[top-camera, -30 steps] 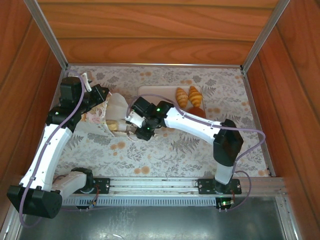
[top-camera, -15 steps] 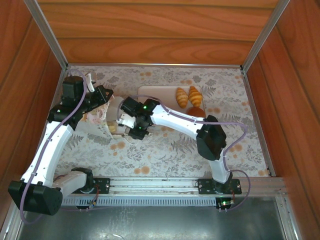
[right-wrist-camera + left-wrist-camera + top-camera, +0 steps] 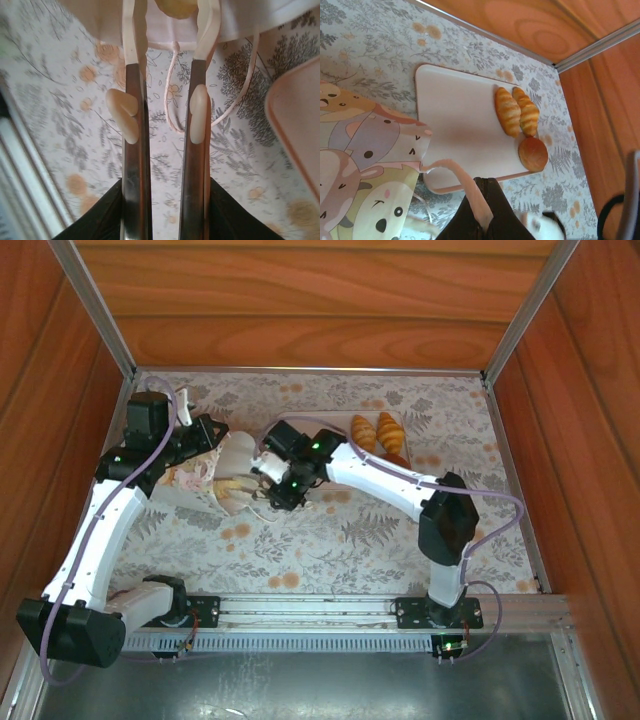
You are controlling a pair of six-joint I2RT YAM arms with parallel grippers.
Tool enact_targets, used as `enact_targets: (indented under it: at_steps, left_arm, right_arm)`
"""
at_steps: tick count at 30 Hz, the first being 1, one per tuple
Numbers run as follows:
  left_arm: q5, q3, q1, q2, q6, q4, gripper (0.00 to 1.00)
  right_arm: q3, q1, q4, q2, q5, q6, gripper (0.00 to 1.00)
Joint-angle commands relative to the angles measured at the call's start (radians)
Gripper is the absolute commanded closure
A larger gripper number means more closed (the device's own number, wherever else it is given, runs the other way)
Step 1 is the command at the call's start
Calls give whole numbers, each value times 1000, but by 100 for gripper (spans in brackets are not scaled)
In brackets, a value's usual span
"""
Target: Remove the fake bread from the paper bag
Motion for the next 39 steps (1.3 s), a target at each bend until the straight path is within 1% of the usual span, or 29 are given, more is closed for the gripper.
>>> enact_targets:
  at_steps: [1,2,3,4,6,7,9,12,16,20,21,22,26,31,34,39]
  left_arm:
    - [6,37,-8,2,57,-39,100]
    - [5,38,-7,1,59,-41,100]
    - [3,39,-7,2,59,-41,100]
    - [3,40,-7,4,58,-43,100]
    - [5,41,-7,5,55,-42,100]
    - [5,41,-7,5,54,-43,100]
    - [3,41,-8,3,51,-42,100]
    - [-1,38,-8,-2,46,-42,100]
    - [-7,39,-9,0,44,-42,100]
    - [-11,41,-7,5,40,-43,100]
    - [-12,43,-8,8,41,-42,100]
    - [-13,43,-9,11,40,-43,100]
    - [-13,47,-9,15,39,-42,100]
    - [-17,47,-8,15,39,-43,100]
    - [-20,45,-9,17,41,-43,100]
    - [-17,46,-9,24,41,-42,100]
  right_arm:
    - [-49,-67,82,-22,-249,169,60]
    - [-63,-78,104,-19,-305,189,59]
    - [-65,-84,110,-12,-319,214,59]
    - [-66,-89,117,-6,-314,245,59]
    - [-63,-106,124,14,-324,304,55]
    - [-60,-111,123,21,-320,319,54]
    - [-58,-113,115,25,-254,337,55]
    - [-73,-114,129,2,-162,358,52]
    - [-114,-112,185,-60,-119,326,52]
    - [-180,-101,273,-138,-164,211,49]
    - [-192,-94,281,-149,-181,167,49]
    - [-191,-84,269,-154,-172,120,49]
    - [-199,-39,261,-167,-41,-13,49]
    - [-217,34,262,-166,122,-222,49]
    - [-204,57,239,-136,231,-297,50]
    - [-178,72,216,-89,320,-357,50]
